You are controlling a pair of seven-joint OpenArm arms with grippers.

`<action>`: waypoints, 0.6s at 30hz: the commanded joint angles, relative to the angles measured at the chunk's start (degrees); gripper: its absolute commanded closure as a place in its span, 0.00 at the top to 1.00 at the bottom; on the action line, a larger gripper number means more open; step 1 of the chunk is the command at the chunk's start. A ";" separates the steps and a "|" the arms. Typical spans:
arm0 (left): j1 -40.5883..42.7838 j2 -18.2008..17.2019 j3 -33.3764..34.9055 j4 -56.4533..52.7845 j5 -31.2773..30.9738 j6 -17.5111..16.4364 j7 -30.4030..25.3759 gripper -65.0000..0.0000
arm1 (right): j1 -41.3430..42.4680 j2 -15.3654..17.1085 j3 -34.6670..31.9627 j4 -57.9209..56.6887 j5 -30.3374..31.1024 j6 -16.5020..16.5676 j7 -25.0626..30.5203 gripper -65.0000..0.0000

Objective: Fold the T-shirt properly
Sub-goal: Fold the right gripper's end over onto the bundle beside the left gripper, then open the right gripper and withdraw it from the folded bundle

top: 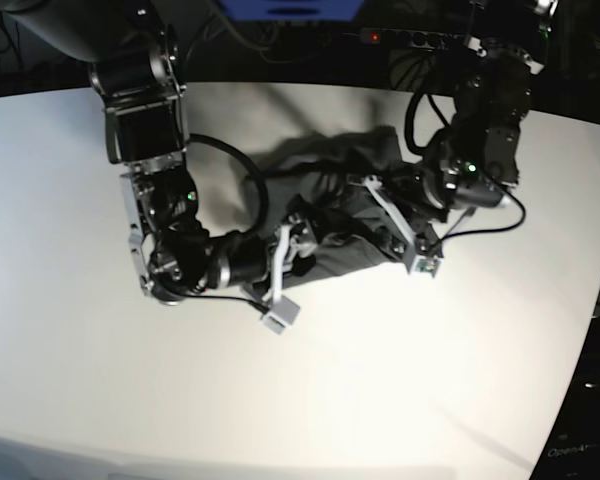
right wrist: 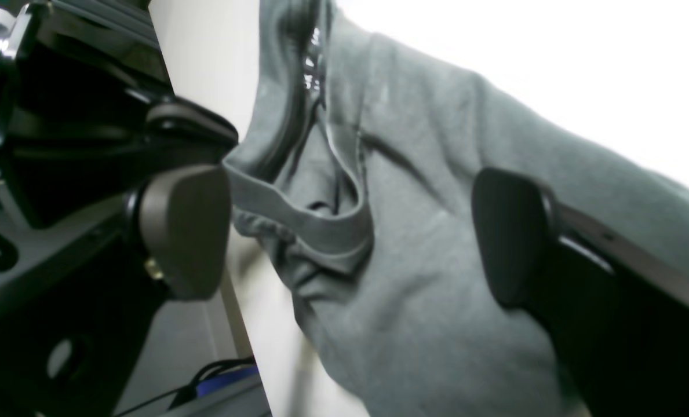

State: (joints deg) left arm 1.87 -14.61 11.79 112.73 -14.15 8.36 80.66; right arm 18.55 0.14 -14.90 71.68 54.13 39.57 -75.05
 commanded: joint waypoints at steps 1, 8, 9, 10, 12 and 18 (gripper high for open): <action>-0.15 0.24 -1.90 1.43 0.66 -1.11 -0.66 0.05 | 2.16 -0.27 0.08 1.16 1.30 0.43 0.28 1.00; -0.15 1.82 -9.20 2.13 0.66 -13.24 -0.66 0.05 | 2.42 -2.21 -0.01 1.16 1.30 0.43 -0.43 1.00; -0.24 1.82 -9.64 2.13 0.75 -14.03 -0.66 0.05 | 2.42 -2.38 -0.18 1.16 1.30 0.43 -0.16 0.98; -0.24 1.82 -10.17 2.13 0.75 -14.56 -0.66 0.05 | 2.42 -2.47 -0.18 1.16 1.30 0.43 -0.16 0.95; -0.77 1.82 -11.13 2.13 0.83 -14.82 -0.66 0.05 | 2.69 -3.35 -0.27 1.16 1.30 0.43 -0.51 0.82; -0.95 1.03 -13.07 2.04 0.75 -15.17 -0.66 0.05 | 4.18 -3.79 -3.26 2.12 1.30 -0.41 -3.33 0.54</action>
State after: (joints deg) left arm 1.76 -13.23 -0.99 113.84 -13.39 -6.70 80.64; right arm 20.84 -2.87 -18.15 72.40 53.34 38.65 -78.87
